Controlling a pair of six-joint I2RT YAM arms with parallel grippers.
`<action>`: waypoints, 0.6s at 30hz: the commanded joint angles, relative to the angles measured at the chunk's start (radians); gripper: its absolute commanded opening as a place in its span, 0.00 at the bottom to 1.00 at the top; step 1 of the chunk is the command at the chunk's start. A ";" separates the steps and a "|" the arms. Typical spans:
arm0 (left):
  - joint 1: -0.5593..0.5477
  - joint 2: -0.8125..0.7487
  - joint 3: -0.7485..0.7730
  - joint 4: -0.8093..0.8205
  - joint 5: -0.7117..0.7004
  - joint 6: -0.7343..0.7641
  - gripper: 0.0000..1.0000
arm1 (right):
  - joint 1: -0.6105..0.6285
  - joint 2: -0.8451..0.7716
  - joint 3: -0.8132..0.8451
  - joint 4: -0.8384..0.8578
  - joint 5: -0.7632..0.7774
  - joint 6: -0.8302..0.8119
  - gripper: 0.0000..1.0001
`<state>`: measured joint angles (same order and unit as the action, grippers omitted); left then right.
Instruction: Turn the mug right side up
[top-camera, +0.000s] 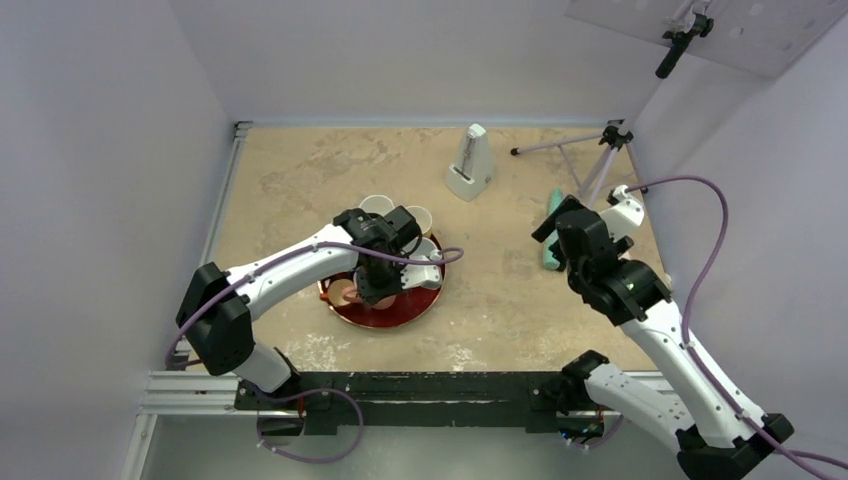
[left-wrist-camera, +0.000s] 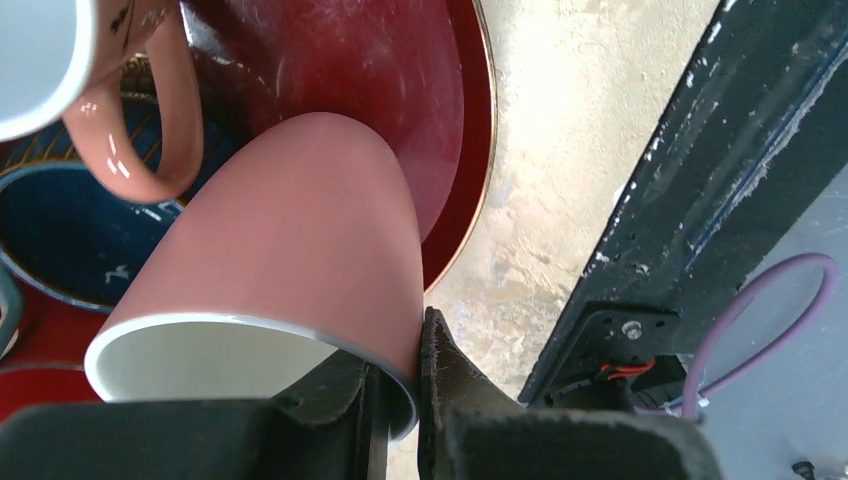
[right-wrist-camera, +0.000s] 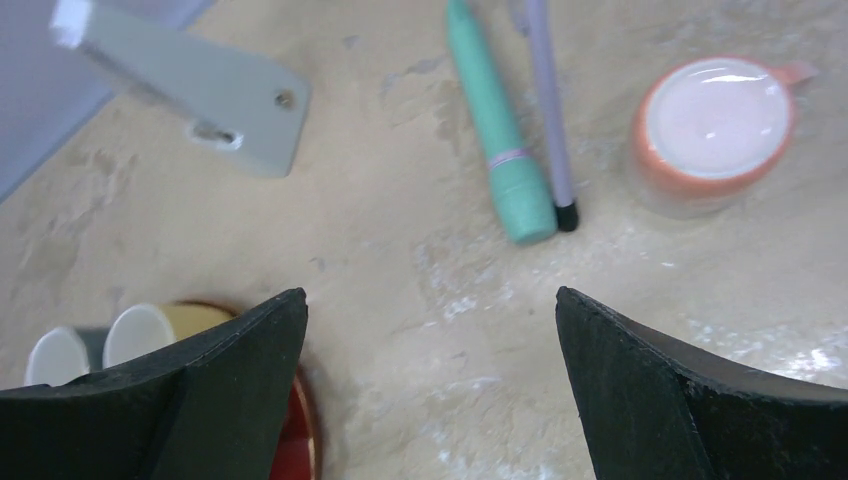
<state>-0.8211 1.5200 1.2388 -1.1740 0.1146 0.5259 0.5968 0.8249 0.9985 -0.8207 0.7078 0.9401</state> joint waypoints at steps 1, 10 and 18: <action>-0.011 0.006 -0.022 0.075 -0.053 0.016 0.00 | -0.165 0.007 -0.030 0.022 0.021 -0.091 0.99; -0.013 0.033 -0.074 0.142 -0.084 0.038 0.05 | -0.617 0.033 -0.178 0.322 -0.252 -0.337 0.99; -0.013 0.009 -0.037 0.082 -0.021 0.050 0.43 | -0.932 0.149 -0.186 0.487 -0.426 -0.388 0.99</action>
<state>-0.8337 1.5650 1.1580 -1.0718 0.0662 0.5564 -0.1967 0.9401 0.8181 -0.4816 0.4099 0.6083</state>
